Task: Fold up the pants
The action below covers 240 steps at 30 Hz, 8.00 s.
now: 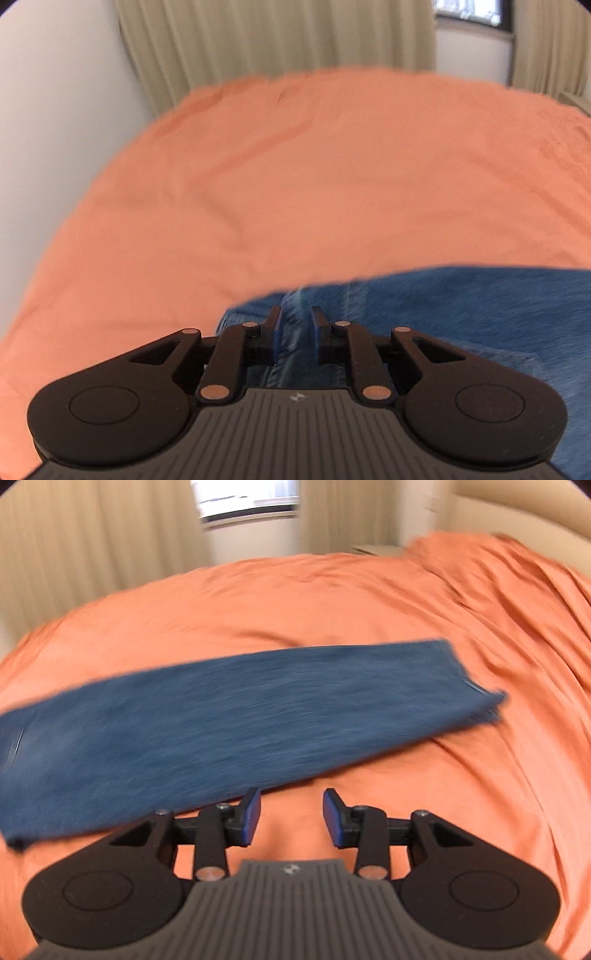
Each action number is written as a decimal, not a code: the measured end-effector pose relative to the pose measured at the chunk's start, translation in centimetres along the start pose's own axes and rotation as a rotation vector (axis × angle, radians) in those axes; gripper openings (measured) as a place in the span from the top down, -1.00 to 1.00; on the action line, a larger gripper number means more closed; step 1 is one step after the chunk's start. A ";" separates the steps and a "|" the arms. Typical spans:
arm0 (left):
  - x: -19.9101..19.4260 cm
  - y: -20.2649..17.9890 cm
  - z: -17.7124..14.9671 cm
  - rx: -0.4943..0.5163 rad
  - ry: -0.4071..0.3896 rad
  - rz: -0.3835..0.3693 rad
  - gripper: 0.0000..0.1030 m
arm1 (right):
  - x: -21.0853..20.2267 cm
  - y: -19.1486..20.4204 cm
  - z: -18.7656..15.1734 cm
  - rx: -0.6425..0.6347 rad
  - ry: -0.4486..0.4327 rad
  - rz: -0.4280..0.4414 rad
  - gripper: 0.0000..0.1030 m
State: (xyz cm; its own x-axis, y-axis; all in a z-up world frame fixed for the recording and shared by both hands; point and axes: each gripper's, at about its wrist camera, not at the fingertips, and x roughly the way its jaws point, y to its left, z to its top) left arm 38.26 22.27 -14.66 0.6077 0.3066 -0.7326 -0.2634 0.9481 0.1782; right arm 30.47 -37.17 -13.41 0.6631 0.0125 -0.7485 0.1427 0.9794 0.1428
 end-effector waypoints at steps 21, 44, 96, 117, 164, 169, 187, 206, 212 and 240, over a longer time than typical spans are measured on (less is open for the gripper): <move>-6.8 -21.5 -2.8 0.080 0.075 -0.362 0.61 | 14.4 -28.3 2.8 0.991 -0.055 0.340 0.09; -6.4 -45.6 -2.0 0.501 0.016 -0.579 0.61 | 16.5 -28.6 3.6 0.844 -0.082 0.405 0.37; -15.8 -25.7 -7.4 0.259 -0.046 -0.543 0.72 | -0.3 5.8 18.5 -0.026 -0.236 0.330 0.87; -8.9 -12.3 -8.8 -0.077 0.100 -0.639 0.28 | 11.1 23.7 -0.6 -0.327 0.248 0.422 0.17; 1.3 -23.8 -4.5 -0.158 0.157 -0.737 -0.12 | 7.0 8.6 3.3 -0.142 -0.070 0.214 0.24; 0.5 -24.5 -4.6 -0.135 0.105 -0.693 0.86 | 4.7 3.1 0.1 -0.107 -0.068 0.077 -0.07; -3.9 -26.2 -1.1 0.080 0.066 -0.478 0.91 | 11.5 1.8 -0.6 -0.065 -0.040 0.135 1.00; -6.8 -27.0 -4.2 0.112 0.046 -0.508 0.68 | 10.8 2.2 1.7 -0.029 -0.131 0.218 0.87; -5.7 -28.6 -7.6 0.213 0.149 -0.421 0.79 | 13.0 3.8 -0.5 -0.136 -0.054 0.182 0.51; -1.5 -28.4 -0.7 0.034 0.046 -0.431 0.66 | 21.8 7.3 13.1 -0.143 -0.113 0.189 0.83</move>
State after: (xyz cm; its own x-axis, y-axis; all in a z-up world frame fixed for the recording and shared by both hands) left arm 44.28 -5.14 -19.12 0.6225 -0.1214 -0.7732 0.0322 0.9910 -0.1298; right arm 55.60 -32.42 -20.25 0.7470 0.1830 -0.6392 -0.0911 0.9805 0.1743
